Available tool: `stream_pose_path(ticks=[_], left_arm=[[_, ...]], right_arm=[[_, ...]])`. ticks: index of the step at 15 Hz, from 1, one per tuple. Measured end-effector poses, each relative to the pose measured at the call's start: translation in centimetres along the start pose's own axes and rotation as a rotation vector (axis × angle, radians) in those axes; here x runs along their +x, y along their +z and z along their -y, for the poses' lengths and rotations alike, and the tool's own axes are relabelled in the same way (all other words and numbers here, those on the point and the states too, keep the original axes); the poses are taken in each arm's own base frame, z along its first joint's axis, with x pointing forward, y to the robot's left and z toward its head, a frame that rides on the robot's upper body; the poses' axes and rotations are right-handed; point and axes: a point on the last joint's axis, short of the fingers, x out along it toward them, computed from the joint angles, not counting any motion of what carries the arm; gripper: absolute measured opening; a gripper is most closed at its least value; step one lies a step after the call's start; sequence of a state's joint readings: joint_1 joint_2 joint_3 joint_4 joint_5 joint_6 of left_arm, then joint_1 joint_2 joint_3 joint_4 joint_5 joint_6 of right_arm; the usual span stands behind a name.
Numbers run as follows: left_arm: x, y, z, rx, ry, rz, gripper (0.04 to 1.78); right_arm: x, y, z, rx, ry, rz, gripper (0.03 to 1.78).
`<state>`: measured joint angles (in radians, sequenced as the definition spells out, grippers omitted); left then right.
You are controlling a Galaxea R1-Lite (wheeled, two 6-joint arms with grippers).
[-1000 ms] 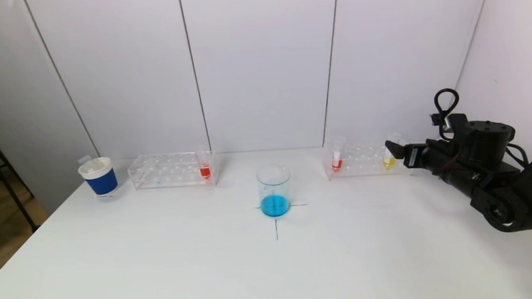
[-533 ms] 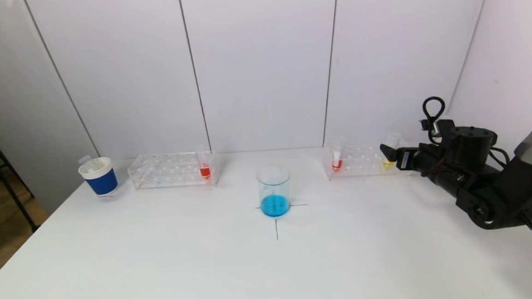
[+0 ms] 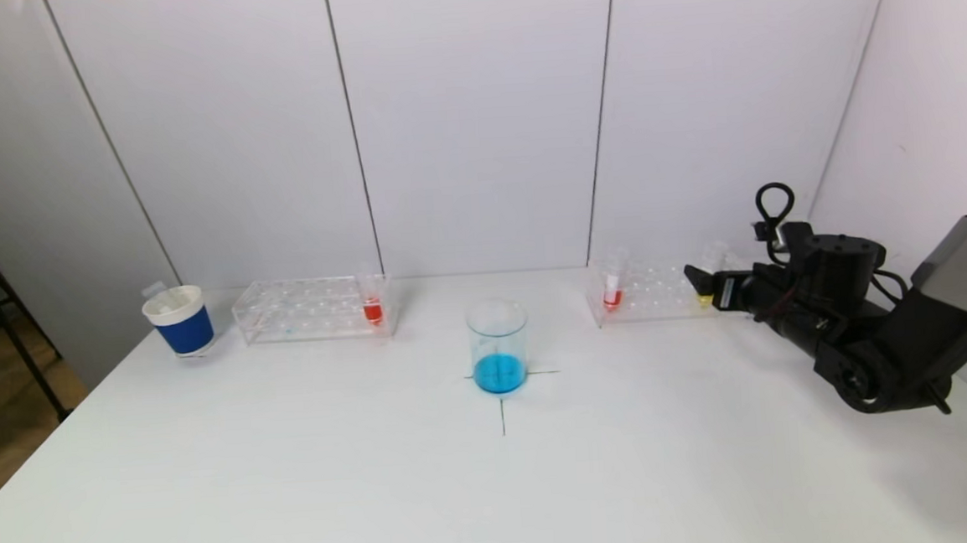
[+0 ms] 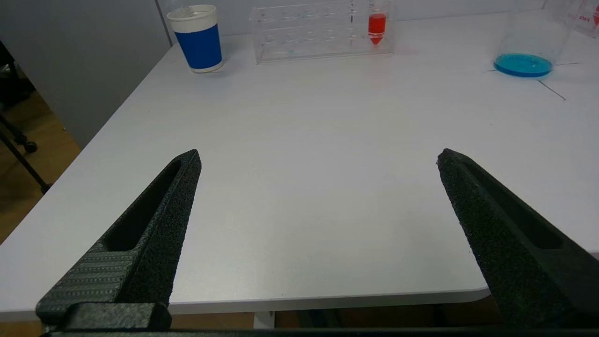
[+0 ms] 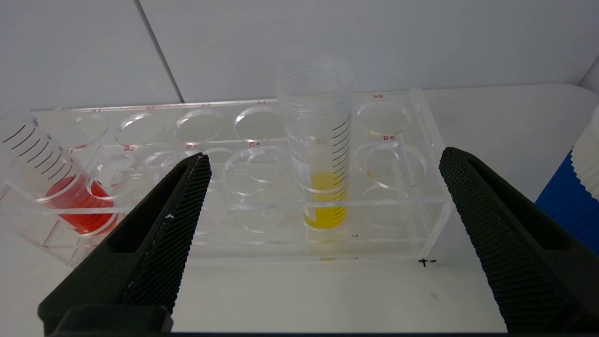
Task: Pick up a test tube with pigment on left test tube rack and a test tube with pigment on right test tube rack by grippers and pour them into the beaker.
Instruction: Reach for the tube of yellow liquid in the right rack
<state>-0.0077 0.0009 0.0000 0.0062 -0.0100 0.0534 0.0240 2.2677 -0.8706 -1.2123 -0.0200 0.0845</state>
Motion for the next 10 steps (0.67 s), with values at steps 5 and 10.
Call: stream_pose_path(ticks=[5, 10], left_arm=[[0.0, 0.0, 0.0, 0.0, 0.0, 0.0, 1.76], [0.0, 0.0, 0.0, 0.0, -0.001, 0.0, 1.76]], right_arm=[[0.6, 0.0, 0.0, -0.001, 0.001, 0.01, 1.77], [1.6, 0.1, 0.2, 0.0, -0.005, 0.03, 1.77]])
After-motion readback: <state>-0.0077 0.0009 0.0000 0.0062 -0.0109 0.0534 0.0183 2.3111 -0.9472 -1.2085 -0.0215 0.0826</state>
